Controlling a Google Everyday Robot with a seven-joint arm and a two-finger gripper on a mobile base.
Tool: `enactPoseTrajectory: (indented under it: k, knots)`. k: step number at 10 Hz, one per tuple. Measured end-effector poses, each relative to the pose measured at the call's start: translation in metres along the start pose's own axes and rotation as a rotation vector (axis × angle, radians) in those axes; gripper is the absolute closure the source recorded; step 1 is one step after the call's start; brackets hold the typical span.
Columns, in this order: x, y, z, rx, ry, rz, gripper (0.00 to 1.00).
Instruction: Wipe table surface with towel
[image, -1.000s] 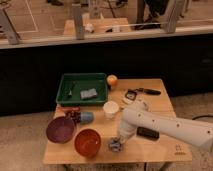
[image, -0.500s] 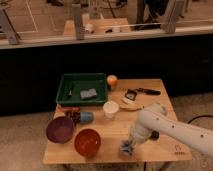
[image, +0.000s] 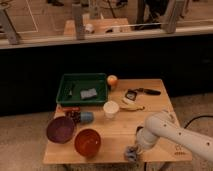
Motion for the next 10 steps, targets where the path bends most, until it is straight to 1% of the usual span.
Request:
enactPoseTrajectory:
  k: [3,4,5,8,10]
  knots:
    - [0.001,0.0,-0.002,-0.003,0.004,-0.001,1.0]
    - [0.004,-0.003,-0.005,0.004,0.014,0.004,1.0]
    - [0.005,-0.011,-0.01,0.022,0.013,0.02,1.0]
    - [0.011,-0.066,-0.027,0.099,0.025,0.065,1.0]
    - [0.01,-0.09,-0.032,0.132,0.046,0.078,1.0]
